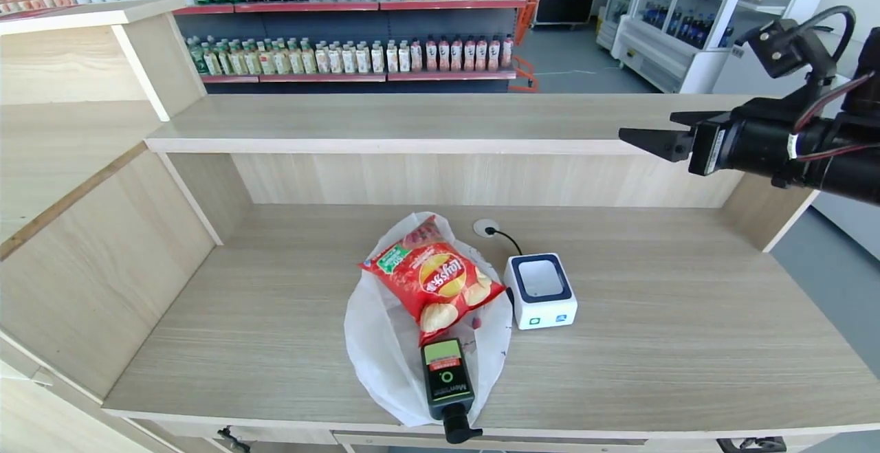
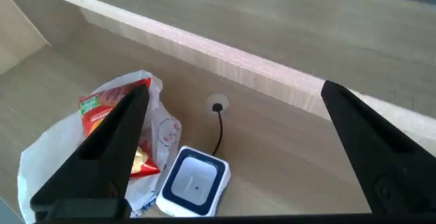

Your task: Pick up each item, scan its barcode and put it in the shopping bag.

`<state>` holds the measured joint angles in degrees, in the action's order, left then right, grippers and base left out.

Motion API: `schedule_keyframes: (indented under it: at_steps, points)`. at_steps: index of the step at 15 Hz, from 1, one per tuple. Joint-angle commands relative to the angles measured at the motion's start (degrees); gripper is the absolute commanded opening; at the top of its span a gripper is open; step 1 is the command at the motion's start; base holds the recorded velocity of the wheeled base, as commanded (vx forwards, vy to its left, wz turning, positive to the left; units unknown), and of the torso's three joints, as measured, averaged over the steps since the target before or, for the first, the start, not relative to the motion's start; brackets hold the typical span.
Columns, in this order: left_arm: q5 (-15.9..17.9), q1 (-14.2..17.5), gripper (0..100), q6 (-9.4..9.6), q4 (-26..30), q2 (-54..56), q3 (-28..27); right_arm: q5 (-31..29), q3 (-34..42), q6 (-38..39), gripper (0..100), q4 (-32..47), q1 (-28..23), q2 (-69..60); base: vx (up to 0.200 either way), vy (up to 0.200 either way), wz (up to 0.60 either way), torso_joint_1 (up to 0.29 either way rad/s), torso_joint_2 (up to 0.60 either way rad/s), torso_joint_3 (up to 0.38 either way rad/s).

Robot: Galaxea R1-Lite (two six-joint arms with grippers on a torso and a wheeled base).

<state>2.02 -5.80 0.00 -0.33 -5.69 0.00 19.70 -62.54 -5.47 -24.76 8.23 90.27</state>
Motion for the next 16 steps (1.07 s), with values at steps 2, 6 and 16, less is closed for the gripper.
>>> schedule_keyframes:
  at_steps: [2, 6, 16]
  points:
    - [0.0, 0.0, 0, 0.00, 0.0, 0.0, 0.0, -10.7, 4.7, 6.4, 100, 8.8, 4.2, -9.6, 0.000, 0.000, 0.00, 0.000, 0.00, 0.000]
    - [0.0, 0.0, 0, 0.00, 0.0, 0.0, 0.0, -15.0, 33.9, 6.5, 100, 4.9, 5.3, -33.1, 0.000, 0.000, 0.00, 0.000, 0.00, 0.000]
    - [0.0, 0.0, 0, 0.00, 0.0, 0.0, 0.0, -18.4, 62.5, 6.4, 100, 10.2, -0.1, -70.0, 0.000, 0.000, 0.00, 0.000, 0.00, 0.000]
